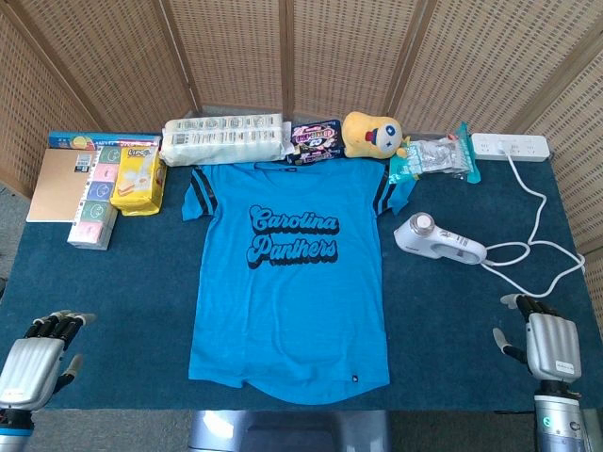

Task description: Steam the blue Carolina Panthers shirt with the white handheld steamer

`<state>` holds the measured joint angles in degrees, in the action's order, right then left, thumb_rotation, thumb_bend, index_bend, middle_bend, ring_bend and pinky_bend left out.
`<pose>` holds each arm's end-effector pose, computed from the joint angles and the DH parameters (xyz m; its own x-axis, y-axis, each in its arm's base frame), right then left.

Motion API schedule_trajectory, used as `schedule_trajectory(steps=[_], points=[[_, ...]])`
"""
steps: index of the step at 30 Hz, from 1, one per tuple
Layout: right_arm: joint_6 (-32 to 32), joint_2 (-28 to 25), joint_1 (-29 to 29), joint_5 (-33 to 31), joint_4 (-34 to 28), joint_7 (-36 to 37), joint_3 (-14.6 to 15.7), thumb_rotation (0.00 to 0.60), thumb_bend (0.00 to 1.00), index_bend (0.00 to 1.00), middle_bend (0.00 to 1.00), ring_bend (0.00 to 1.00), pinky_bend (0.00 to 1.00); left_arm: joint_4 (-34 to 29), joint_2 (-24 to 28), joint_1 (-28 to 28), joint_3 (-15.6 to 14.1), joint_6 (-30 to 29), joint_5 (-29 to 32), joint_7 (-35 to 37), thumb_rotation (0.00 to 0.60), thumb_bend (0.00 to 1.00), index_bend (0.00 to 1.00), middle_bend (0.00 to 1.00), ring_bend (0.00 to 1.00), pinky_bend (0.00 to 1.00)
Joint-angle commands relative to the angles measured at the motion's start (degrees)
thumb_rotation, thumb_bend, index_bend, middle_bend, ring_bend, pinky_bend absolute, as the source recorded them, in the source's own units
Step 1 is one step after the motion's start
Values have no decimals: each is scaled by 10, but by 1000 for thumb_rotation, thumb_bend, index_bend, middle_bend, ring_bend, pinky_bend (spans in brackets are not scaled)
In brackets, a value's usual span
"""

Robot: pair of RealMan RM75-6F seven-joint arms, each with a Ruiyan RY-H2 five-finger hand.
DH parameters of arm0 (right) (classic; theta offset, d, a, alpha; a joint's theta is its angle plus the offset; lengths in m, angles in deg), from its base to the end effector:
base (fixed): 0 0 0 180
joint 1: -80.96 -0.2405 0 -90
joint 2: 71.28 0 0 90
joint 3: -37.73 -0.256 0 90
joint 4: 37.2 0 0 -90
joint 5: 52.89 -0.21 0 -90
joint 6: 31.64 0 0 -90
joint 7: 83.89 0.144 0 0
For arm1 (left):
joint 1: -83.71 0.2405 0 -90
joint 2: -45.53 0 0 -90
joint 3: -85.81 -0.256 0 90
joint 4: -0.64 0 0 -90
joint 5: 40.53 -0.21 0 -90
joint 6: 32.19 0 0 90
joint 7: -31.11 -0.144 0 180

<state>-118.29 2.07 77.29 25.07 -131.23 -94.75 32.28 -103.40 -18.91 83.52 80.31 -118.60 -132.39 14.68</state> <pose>-0.3072 -0.1809 0.1210 0.3829 0.0236 0.9235 -0.9151 0.1463 0.3757 -0.2752 0.1236 0.1239 0.4665 0.1447 0.8726 0.8843 -0.0555 -0.4635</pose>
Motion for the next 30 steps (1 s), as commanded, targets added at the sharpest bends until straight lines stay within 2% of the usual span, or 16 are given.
schedule_trajectory(steps=[1,19,27,30], points=[[0,1,0,-1,1,1,-2,598,310,363,420,437,497,-1,0,0,0,2,0,-1,600,338,253,308,227,232],[-14,-10,13,10,-15,9,0,597,309,363,411,437,497,-8,10,-14,-5,22,-33,-20,600,330,252,308,227,232],[-12,-16,15,11,-33,0,1,598,310,363,402,437,497,-30,-4,-66,-6,120,-47,-117,600,322,253,308,224,223],[-14,-18,16,13,-38,-4,1,599,310,364,402,437,497,-36,-15,-79,-8,148,-48,-148,600,321,246,287,188,220]])
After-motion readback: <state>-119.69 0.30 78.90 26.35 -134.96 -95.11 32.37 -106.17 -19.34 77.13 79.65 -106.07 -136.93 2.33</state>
